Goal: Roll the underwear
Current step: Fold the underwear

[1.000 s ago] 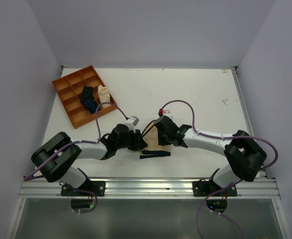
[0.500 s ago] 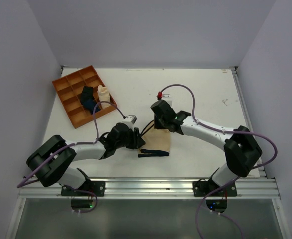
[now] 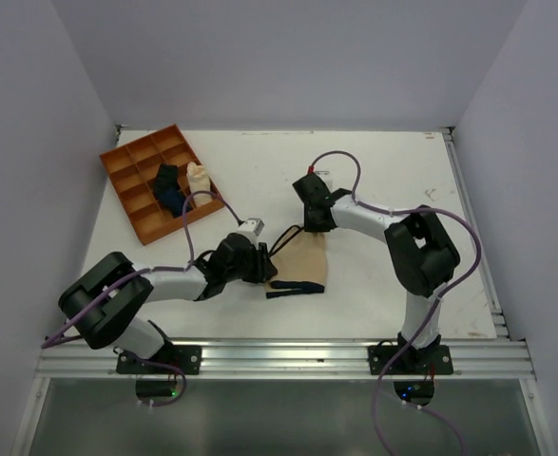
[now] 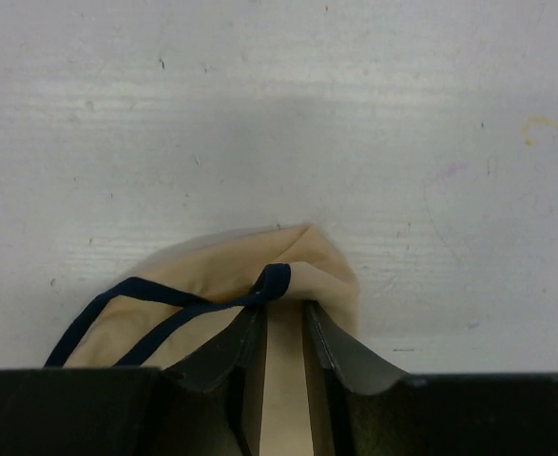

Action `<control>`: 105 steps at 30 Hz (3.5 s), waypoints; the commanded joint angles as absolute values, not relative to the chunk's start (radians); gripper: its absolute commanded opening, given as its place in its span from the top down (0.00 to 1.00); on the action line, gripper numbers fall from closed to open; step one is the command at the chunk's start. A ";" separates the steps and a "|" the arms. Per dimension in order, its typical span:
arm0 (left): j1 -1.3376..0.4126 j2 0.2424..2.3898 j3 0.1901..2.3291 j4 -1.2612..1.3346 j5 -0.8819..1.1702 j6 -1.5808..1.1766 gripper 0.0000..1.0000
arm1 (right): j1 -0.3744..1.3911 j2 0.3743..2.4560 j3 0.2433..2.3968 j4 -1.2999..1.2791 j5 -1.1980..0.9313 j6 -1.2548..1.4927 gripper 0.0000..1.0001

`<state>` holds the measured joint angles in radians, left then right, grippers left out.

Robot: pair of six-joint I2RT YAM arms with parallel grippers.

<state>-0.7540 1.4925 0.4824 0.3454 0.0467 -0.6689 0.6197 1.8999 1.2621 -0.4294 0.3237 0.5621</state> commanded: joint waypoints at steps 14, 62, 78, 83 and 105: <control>-0.758 1.377 0.633 0.137 -0.049 -0.574 0.54 | 0.615 1.821 1.335 -0.468 0.298 0.457 0.67; -0.712 1.523 0.811 0.035 -0.104 -0.551 0.80 | 0.724 1.572 0.927 -0.322 0.189 0.653 0.62; -0.632 1.652 0.887 0.055 -0.005 -0.534 0.79 | 0.818 1.370 0.776 -0.342 0.106 0.767 0.67; -0.632 1.655 0.879 0.069 0.021 -0.535 0.79 | 0.871 1.374 0.703 -0.230 0.072 0.827 0.70; -0.632 1.532 0.865 0.086 0.044 -0.529 0.74 | 0.569 1.404 0.815 -0.445 0.251 0.634 0.70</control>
